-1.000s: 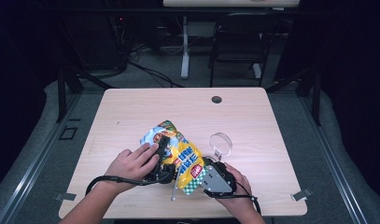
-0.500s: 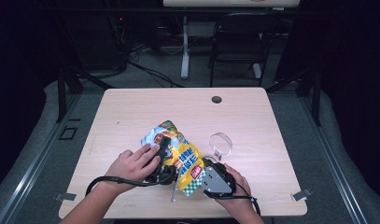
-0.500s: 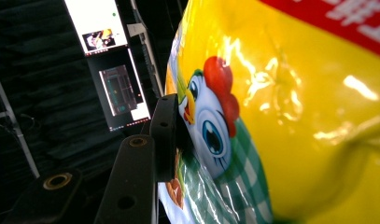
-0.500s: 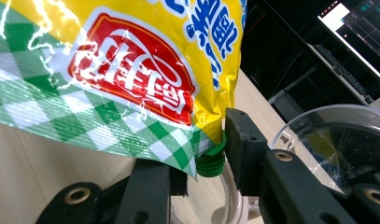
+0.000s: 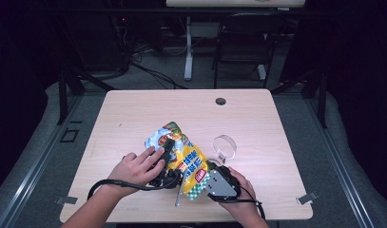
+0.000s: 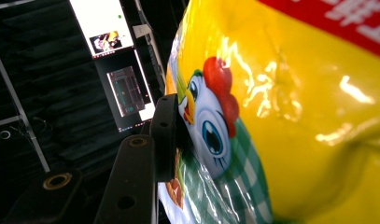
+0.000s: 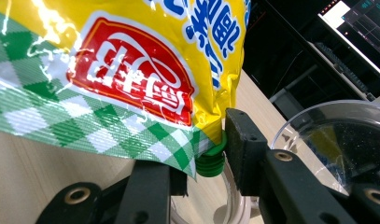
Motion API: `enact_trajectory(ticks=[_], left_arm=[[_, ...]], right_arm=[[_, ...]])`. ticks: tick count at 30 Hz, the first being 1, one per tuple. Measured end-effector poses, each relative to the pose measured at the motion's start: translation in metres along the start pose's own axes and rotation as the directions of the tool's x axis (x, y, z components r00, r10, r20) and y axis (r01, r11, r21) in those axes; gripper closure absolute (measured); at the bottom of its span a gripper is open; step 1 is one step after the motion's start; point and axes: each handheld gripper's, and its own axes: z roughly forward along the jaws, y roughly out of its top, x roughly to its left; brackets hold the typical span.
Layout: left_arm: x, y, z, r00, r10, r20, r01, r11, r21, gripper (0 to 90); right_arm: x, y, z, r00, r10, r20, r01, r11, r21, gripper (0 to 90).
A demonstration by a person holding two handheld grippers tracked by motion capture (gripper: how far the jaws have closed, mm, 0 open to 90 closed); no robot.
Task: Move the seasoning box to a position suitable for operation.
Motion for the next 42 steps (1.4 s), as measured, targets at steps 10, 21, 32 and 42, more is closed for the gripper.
enact_trajectory(ticks=[10, 21, 32, 42], left_arm=[[0.001, 0.001, -0.0004, 0.9999, 0.013, -0.005, -0.013, 0.9999, 0.004, 65.6], [0.003, 0.0027, -0.0005, 0.9995, 0.029, -0.011, -0.029, 0.9996, 0.006, 65.6], [0.0045, 0.0041, -0.0008, 0.9984, 0.049, -0.029, -0.049, 0.9988, 0.007, 65.5], [0.0065, 0.0066, -0.0011, 0.9975, 0.064, -0.029, -0.064, 0.9978, 0.018, 65.5]], right_arm=[[-0.0001, -0.0006, 0.0005, 1.0, 0.007, 0.003, -0.007, 1.0, -0.005, 71.2], [-0.0005, -0.0012, 0.0002, 0.9999, 0.011, 0.006, -0.01, 1.0, -0.008, 71.2], [0.0002, -0.0015, 0.0, 0.9999, 0.008, 0.014, -0.008, 1.0, -0.009, 71.2], [-0.0003, -0.0028, -0.0004, 0.9997, 0.017, 0.017, -0.017, 1.0, -0.006, 71.1]])
